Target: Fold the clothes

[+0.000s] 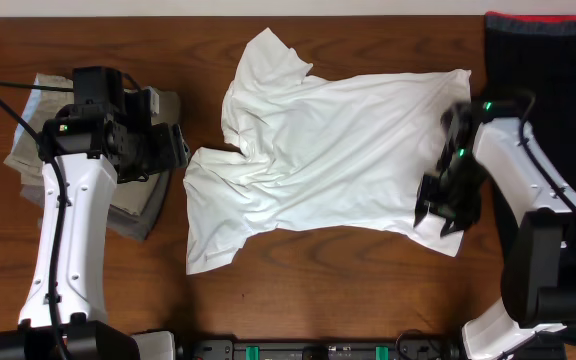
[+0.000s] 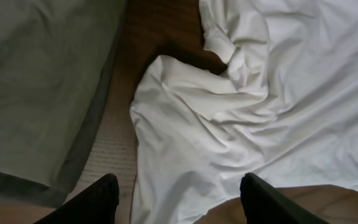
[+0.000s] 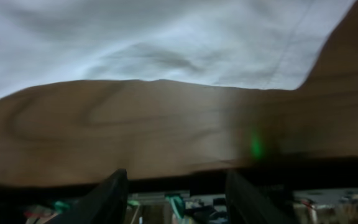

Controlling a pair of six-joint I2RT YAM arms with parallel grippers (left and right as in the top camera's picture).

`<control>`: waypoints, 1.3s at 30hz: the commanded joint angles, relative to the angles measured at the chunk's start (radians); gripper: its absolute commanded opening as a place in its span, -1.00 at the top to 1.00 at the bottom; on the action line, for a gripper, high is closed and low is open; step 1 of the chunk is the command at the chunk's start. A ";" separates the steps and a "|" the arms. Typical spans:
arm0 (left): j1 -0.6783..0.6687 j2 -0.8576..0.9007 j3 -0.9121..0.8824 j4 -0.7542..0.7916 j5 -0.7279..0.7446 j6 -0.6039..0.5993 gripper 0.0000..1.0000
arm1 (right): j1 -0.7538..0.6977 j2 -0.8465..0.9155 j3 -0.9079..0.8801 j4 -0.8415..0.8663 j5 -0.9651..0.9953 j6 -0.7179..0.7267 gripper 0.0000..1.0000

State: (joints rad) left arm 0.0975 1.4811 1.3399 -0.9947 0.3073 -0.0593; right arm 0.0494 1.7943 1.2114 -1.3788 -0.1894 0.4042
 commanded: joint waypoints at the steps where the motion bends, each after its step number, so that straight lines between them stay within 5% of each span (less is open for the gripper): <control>1: 0.003 0.004 0.011 -0.003 -0.002 -0.005 -0.29 | 0.006 0.004 -0.088 0.049 -0.005 0.052 -0.01; 12: 0.003 0.004 0.011 0.000 -0.003 -0.005 -0.29 | 0.003 0.004 -0.290 0.480 0.005 0.227 -0.20; 14: 0.003 0.004 0.011 -0.003 -0.003 -0.005 -0.29 | 0.002 0.004 -0.303 0.504 0.022 0.241 -0.07; 19: 0.003 0.004 0.011 -0.003 -0.003 -0.005 -0.29 | -0.009 0.003 -0.309 0.454 0.154 0.261 0.67; 23: 0.003 0.004 0.011 -0.003 -0.003 -0.005 -0.29 | -0.042 -0.008 -0.303 0.359 0.273 0.262 0.97; 39: -0.018 0.018 -0.004 0.003 -0.002 -0.004 -0.40 | -0.141 -0.172 -0.301 0.198 0.455 0.271 0.97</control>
State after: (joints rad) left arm 0.0940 1.4822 1.3396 -0.9916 0.3073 -0.0593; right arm -0.0845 1.6375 0.9131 -1.1801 0.2115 0.6624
